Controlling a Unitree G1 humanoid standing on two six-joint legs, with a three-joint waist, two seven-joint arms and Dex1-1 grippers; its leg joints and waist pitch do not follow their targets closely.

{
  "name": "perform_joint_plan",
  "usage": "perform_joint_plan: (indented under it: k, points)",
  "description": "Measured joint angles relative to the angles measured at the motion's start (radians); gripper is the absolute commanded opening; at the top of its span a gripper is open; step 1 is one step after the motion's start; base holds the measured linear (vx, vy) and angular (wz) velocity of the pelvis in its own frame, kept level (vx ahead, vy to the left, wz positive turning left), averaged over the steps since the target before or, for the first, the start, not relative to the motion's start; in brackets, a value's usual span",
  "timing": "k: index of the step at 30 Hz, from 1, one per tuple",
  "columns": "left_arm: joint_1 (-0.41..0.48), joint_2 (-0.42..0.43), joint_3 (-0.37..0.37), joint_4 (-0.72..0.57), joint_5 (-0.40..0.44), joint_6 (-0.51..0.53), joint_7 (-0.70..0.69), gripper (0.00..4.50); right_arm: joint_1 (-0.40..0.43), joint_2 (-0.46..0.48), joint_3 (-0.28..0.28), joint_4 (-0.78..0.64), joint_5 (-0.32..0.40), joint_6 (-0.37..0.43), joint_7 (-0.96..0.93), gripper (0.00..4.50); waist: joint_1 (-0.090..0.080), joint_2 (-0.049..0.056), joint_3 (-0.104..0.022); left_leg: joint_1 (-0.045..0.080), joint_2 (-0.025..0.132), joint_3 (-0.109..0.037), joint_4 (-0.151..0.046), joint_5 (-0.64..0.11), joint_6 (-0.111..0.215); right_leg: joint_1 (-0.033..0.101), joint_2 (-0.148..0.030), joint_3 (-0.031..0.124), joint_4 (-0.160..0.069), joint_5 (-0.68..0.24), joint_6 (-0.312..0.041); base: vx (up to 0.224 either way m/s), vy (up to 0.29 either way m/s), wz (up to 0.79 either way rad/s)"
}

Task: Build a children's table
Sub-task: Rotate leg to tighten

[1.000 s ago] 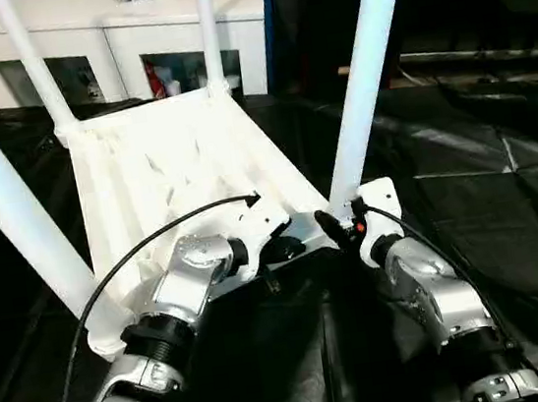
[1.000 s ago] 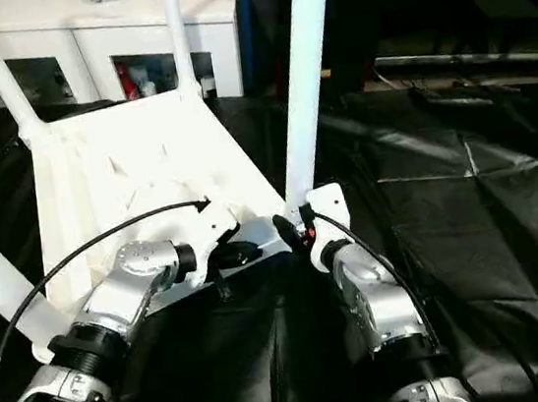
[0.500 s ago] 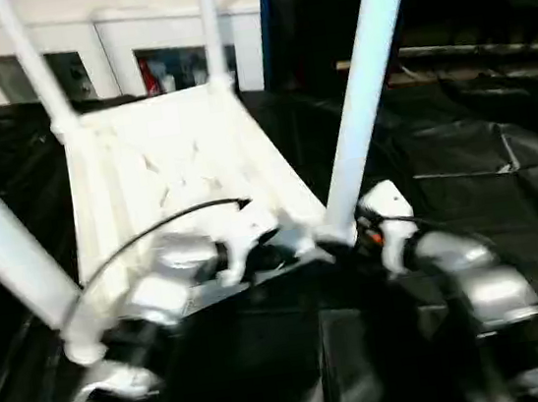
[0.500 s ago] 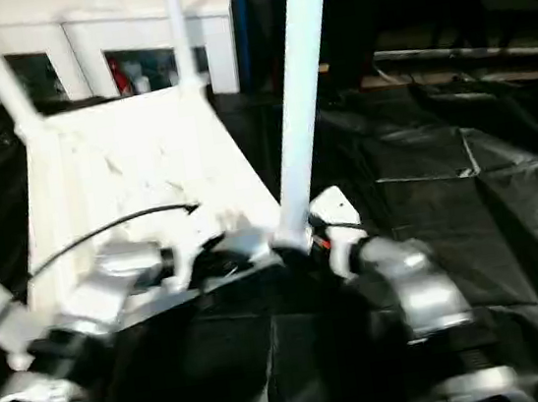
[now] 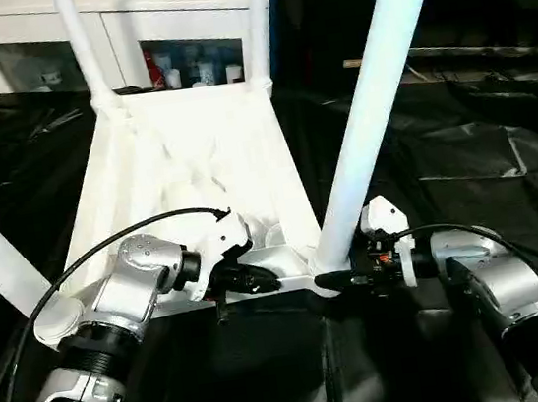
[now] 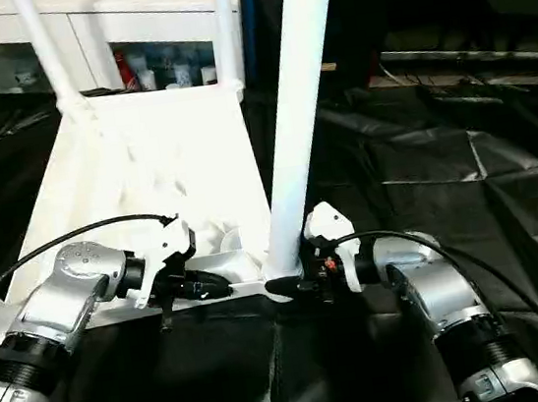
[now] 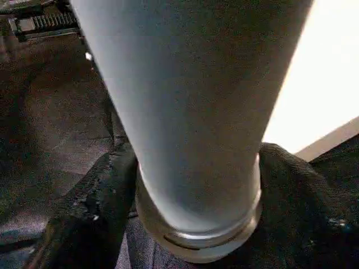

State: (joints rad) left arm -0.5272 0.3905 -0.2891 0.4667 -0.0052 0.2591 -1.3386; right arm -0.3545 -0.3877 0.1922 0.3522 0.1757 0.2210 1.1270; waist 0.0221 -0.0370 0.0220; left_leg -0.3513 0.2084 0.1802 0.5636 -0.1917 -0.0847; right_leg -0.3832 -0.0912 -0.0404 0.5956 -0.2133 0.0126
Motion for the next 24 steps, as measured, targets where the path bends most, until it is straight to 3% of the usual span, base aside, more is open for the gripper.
perform_joint_plan:
  k: [2, 8, 12, 20, 22, 24]
  points:
    - [0.001, 0.001, 0.000, -0.002, 0.000, 0.000, 0.000, 0.00, 0.000, 0.000, 0.000, 0.000, 0.005, 0.006, 0.001, 2.84, 0.003, 0.000, 0.000, 0.000, 0.000, 0.001, 0.000, 0.000, 0.001, 0.000, 0.000, 0.000, 0.000, 0.000, 0.000, 0.000, 0.000, 0.00]
    - [-0.003, -0.037, 0.000, 0.019, 0.013, -0.024, 0.084, 0.00, 0.026, 0.054, -0.035, 0.004, 0.000, 0.006, -0.115, 2.72, 0.005, -0.001, 0.000, 0.001, 0.000, 0.001, 0.002, 0.000, -0.002, 0.002, 0.000, 0.003, 0.003, 0.001, -0.001, 0.000, 0.000, 0.00]
    - [-0.020, -0.112, 0.017, 0.060, 0.057, -0.030, 0.264, 0.00, 0.028, 0.173, -0.104, 0.045, -0.035, 0.005, -0.405, 2.72, -0.006, -0.002, 0.000, 0.004, 0.000, -0.001, 0.001, 0.000, -0.003, 0.002, 0.000, 0.003, 0.004, -0.002, 0.003, -0.061, -0.005, -0.03]
    - [-0.024, -0.209, 0.021, 0.076, 0.108, 0.001, 0.441, 0.00, 0.029, 0.341, -0.150, 0.075, -0.099, -0.019, -0.775, 2.72, -0.020, 0.001, -0.006, 0.003, -0.002, -0.004, 0.002, 0.000, -0.003, 0.003, -0.001, 0.003, -0.003, -0.002, 0.004, 0.000, 0.000, 0.00]
    - [-0.023, -0.217, 0.021, 0.075, 0.117, 0.001, 0.452, 0.00, 0.029, 0.348, -0.151, 0.086, -0.107, -0.037, -0.793, 3.26, -0.021, 0.001, -0.006, 0.003, -0.003, -0.004, 0.002, 0.000, -0.003, 0.002, -0.001, 0.003, -0.005, -0.002, 0.004, 0.000, 0.000, 0.00]
    - [-0.023, -0.219, 0.019, 0.075, 0.118, -0.001, 0.453, 0.00, 0.028, 0.348, -0.151, 0.089, -0.112, -0.039, -0.793, 3.43, -0.021, 0.000, -0.007, 0.003, -0.003, -0.004, 0.001, 0.000, -0.003, 0.002, -0.001, 0.002, -0.007, -0.002, 0.004, 0.000, 0.000, 0.00]
